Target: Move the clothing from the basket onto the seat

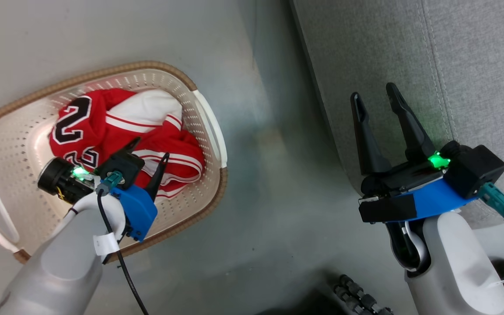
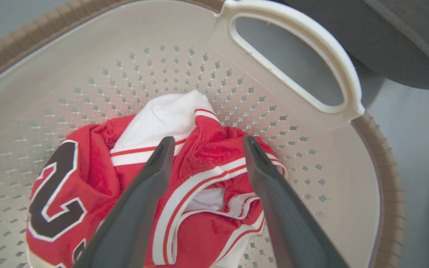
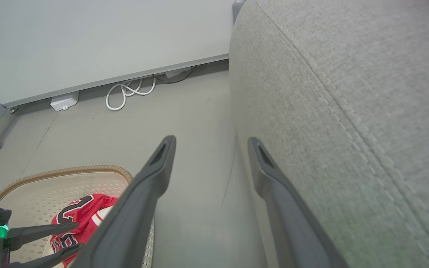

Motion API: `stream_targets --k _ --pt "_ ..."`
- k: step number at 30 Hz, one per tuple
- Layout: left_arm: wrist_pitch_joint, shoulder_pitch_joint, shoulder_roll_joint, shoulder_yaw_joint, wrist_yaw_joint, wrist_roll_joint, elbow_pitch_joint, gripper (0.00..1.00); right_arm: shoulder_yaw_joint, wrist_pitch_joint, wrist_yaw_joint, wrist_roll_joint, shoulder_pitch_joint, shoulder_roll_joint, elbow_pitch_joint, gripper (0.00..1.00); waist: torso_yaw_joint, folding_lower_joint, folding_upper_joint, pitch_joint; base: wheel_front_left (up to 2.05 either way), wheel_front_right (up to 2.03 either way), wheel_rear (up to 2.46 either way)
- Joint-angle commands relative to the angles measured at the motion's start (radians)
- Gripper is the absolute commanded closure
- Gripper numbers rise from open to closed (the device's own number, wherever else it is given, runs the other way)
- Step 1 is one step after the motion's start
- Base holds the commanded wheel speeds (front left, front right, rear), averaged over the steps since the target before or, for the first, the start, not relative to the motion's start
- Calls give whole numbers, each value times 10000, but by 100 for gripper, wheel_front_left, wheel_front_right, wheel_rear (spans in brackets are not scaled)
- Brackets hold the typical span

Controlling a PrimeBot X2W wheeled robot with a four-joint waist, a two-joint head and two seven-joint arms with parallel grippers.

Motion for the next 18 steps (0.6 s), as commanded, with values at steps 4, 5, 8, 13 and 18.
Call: stream_targets --k 4,5,8,13,18 --pt "249 -494 456 -837 -11 -14 199 0 142 -32 1 226 -272 22 -258 0 -415 -2 0 652 0 0 0" --pt "324 -563 553 -1037 -11 -30 238 0 181 -32 1 266 -305 22 -309 0 -470 -2 0 743 0 0 0" --pt "503 -827 828 -1536 -11 -107 356 0 290 -33 1 421 -370 22 -487 0 -618 -2 0 970 0 0 0" --pt "645 -1283 1160 -1886 -11 -12 604 0 414 -29 1 634 -410 20 -713 0 -797 -2 0 1290 0 0 0" --pt "836 -1663 1274 -2086 274 303 975 0 549 -15 1 823 -436 19 -761 0 -928 -2 0 1528 0 0 0"
